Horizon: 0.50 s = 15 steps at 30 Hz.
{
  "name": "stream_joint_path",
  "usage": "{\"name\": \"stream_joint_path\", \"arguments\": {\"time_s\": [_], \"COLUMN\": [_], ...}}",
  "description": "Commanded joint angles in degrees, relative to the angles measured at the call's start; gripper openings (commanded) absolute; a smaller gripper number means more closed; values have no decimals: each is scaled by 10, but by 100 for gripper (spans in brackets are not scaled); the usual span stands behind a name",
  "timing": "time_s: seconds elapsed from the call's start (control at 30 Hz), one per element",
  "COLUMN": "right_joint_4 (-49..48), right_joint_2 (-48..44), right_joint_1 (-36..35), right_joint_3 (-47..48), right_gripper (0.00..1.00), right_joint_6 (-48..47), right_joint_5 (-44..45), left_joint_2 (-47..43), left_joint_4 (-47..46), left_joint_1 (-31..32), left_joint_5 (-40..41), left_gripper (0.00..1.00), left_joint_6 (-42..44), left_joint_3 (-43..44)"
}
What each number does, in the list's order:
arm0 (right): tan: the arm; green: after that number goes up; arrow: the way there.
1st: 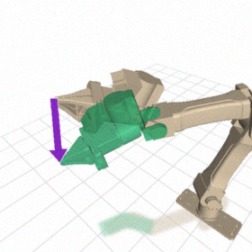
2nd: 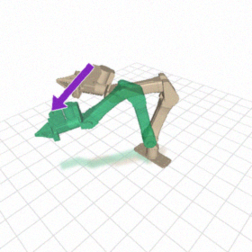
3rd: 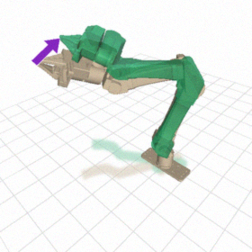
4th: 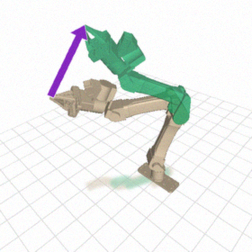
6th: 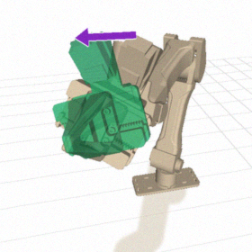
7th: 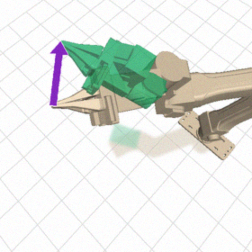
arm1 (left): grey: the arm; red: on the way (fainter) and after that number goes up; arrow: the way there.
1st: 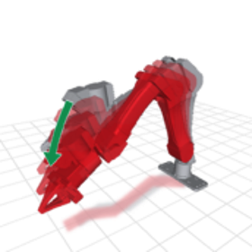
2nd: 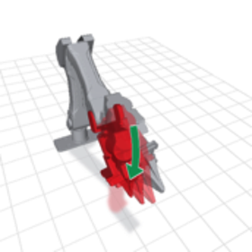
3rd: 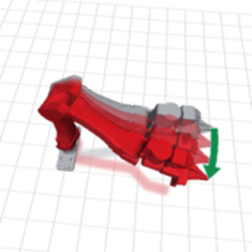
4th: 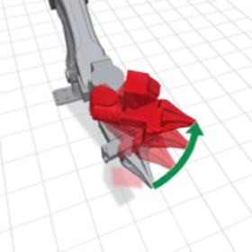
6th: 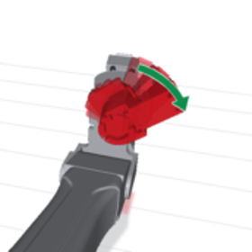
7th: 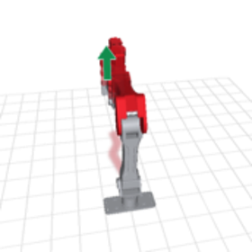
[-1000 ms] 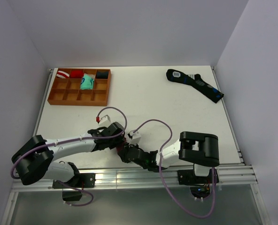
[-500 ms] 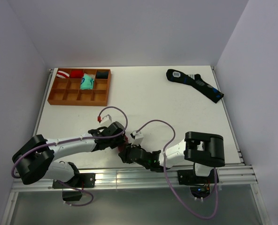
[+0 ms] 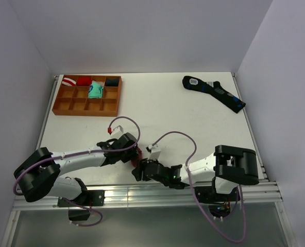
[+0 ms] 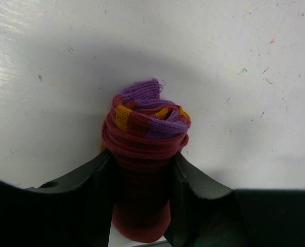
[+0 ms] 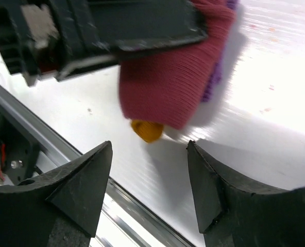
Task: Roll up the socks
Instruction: Pick up the sock at the center of the board.
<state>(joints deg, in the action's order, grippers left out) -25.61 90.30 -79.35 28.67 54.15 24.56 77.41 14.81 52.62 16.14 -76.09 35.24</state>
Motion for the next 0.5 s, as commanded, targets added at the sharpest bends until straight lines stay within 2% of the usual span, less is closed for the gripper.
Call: {"name": "stream_joint_path", "arguments": {"time_s": [0.0,0.2,0.47], "right_joint_4": [169,195,312], "right_joint_2": [1,-84,-222], "right_joint_1": [-4,-2,11], "right_joint_3": [-37,-66,-57], "right_gripper": [69,71,73], "right_joint_6": [5,20,32], "right_joint_5": [-4,9,35], "left_joint_2": [9,-3,-4], "left_joint_4": [25,24,15], "left_joint_1": [-6,-16,-24], "left_joint_5": [-20,-23,-33], "left_gripper": [0,0,1], "left_joint_6": [6,16,28], "left_joint_3": [-19,-23,-22]}}
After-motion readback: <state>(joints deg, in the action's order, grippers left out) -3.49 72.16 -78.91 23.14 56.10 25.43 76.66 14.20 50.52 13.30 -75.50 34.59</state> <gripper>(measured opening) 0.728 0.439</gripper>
